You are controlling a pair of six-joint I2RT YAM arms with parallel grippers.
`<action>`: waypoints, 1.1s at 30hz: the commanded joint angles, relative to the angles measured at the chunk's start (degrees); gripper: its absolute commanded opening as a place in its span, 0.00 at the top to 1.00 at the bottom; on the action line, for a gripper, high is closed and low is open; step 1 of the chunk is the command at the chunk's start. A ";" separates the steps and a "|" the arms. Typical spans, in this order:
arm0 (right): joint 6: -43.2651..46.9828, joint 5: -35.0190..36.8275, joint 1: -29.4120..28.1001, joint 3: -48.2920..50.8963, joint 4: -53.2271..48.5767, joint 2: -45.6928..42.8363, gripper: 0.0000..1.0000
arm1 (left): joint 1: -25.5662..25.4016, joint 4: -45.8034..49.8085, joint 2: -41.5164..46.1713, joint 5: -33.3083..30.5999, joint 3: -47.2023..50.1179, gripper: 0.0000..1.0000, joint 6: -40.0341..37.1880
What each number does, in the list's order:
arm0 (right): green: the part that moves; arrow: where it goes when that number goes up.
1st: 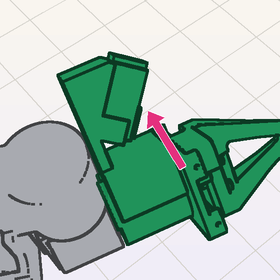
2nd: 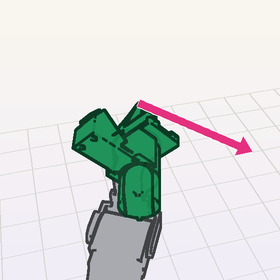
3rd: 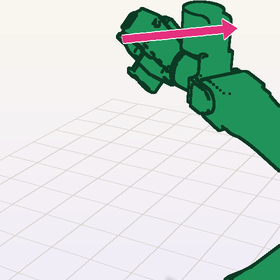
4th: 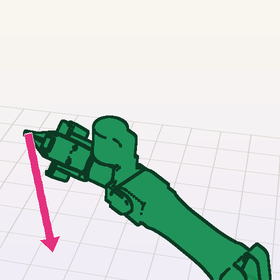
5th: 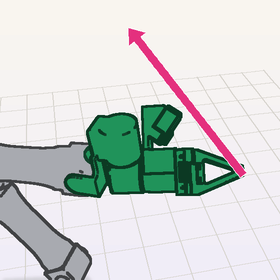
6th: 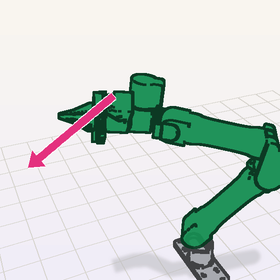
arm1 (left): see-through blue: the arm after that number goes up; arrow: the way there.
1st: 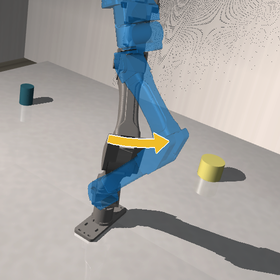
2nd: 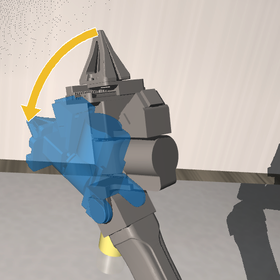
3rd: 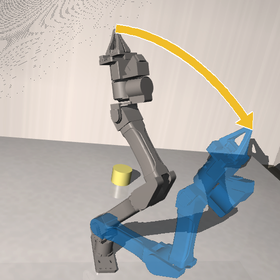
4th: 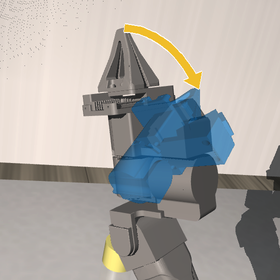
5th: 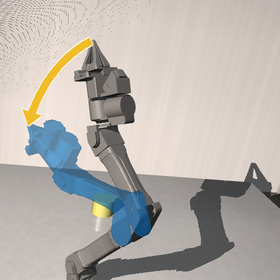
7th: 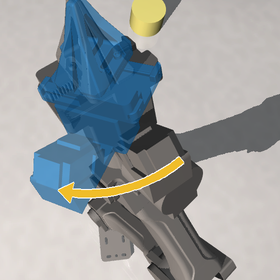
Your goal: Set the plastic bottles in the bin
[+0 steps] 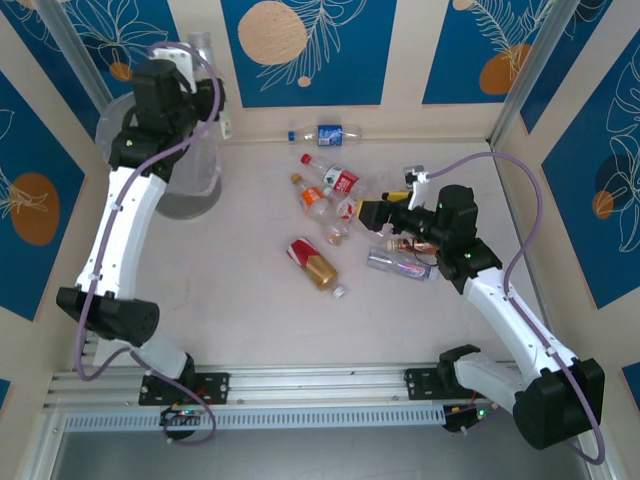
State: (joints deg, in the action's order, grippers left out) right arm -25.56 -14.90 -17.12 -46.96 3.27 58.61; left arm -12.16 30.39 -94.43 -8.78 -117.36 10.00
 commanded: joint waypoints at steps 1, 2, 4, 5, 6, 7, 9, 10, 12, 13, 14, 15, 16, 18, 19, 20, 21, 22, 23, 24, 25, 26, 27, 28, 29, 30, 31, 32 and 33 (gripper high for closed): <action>-0.37 -1.28 -0.61 -1.95 -1.93 -1.58 0.01 | 3.00 -2.10 -3.84 1.03 -6.81 0.54 0.19; -0.37 -1.24 -0.67 -1.78 -2.33 -1.95 0.01 | 3.71 -2.04 -4.88 0.95 -8.54 0.54 -0.01; -0.67 -1.04 -0.83 -1.23 -2.56 -2.57 0.01 | 4.89 -3.14 -6.30 0.25 -9.89 0.55 -0.24; -0.78 -0.92 -0.90 -0.82 -2.56 -2.85 0.01 | 5.51 -4.05 -6.84 -0.67 -9.91 0.54 -0.56; -0.88 -0.77 -0.89 -0.42 -2.41 -3.10 0.01 | 5.92 -4.68 -7.47 -1.58 -9.90 0.54 -0.87; -0.98 -0.60 -1.02 -0.16 -2.46 -3.40 0.01 | 6.39 -5.38 -8.24 -2.92 -9.91 0.54 -1.47; -0.96 -0.27 -0.98 -0.02 -2.61 -3.76 0.01 | 7.47 -6.61 -9.80 -4.93 -9.91 0.54 -2.63; -0.86 -0.03 -0.98 -0.12 -3.05 -3.94 0.01 | 8.10 -7.34 -10.77 -5.80 -9.90 0.54 -2.98; -0.40 0.51 -1.07 -0.53 -4.01 -4.07 0.01 | 9.52 -8.58 -12.39 -6.82 -10.16 0.54 -2.77; -0.17 0.66 -1.10 -0.74 -4.50 -4.02 0.01 | 10.40 -8.95 -13.09 -6.76 -10.40 0.54 -2.46; -0.03 0.62 -1.08 -0.85 -4.72 -4.02 0.01 | 11.20 -9.22 -13.85 -6.73 -10.77 0.54 -2.50; 0.12 0.44 -1.07 -0.85 -4.97 -4.03 0.01 | 11.64 -9.24 -14.39 -6.70 -11.08 0.54 -2.66; 0.25 0.29 -1.19 -0.85 -5.26 -4.01 0.01 | 12.05 -9.40 -14.96 -6.69 -11.27 0.54 -3.01; 0.17 0.40 -1.24 -0.64 -5.55 -3.95 0.01 | 12.57 -9.07 -15.87 -6.36 -11.28 0.54 -3.19; 0.01 0.69 -1.17 -0.35 -5.43 -3.86 0.01 | 12.87 -8.44 -16.41 -6.17 -11.23 0.54 -3.08; -0.14 0.98 -1.26 -0.09 -5.28 -3.86 0.01 | 13.01 -8.03 -16.85 -5.95 -11.03 0.54 -3.06; -0.38 1.13 -1.26 0.17 -5.06 -3.88 0.01 | 13.04 -7.71 -17.13 -5.88 -10.69 0.54 -3.08; -0.52 1.35 -1.29 0.37 -4.88 -3.84 0.01 | 13.16 -7.82 -17.42 -5.75 -9.89 0.54 -3.21; -0.75 1.36 -1.29 0.54 -4.69 -3.81 0.01 | 13.14 -8.47 -17.60 -5.66 -8.79 0.53 -3.53; -0.85 1.36 -1.28 0.55 -4.66 -3.69 0.01 | 13.13 -9.22 -17.63 -5.39 -7.49 0.53 -3.88; -0.89 1.36 -1.25 0.55 -4.59 -3.64 0.01 | 13.22 -10.43 -17.54 -4.78 -5.75 0.53 -4.17; -0.89 1.23 -1.26 0.51 -4.64 -3.53 0.01 | 13.31 -11.54 -17.63 -3.96 -4.33 0.52 -4.47; -0.81 1.18 -1.24 0.42 -4.74 -3.50 0.01 | 13.31 -12.11 -17.83 -3.63 -3.41 0.52 -4.62; -0.75 1.19 -1.26 0.38 -4.92 -3.48 0.01 | 13.37 -12.33 -18.06 -3.62 -2.78 0.51 -4.60; -0.68 1.17 -1.26 0.38 -5.05 -3.42 0.01 | 13.44 -12.50 -18.36 -4.21 -2.26 0.51 -4.35; -0.65 1.22 -1.31 0.38 -5.27 -3.48 0.01 | 13.48 -12.69 -18.47 -4.93 -1.55 0.51 -3.79; -0.67 1.23 -1.39 0.38 -5.44 -3.45 0.01 | 13.65 -13.33 -18.53 -5.43 -0.48 0.51 -2.95; -0.79 1.26 -1.37 0.46 -5.62 -3.50 0.01 | 13.91 -14.17 -18.41 -5.33 0.81 0.50 -2.08; -0.85 1.18 -1.39 0.55 -5.72 -3.43 0.01 | 14.14 -14.77 -18.34 -5.04 1.94 0.49 -1.34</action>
State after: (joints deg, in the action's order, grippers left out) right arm -25.93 -13.91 -18.06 -46.87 -1.34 55.42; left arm 0.75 19.51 -112.22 -13.58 -117.47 7.14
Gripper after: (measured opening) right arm 0.993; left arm 0.508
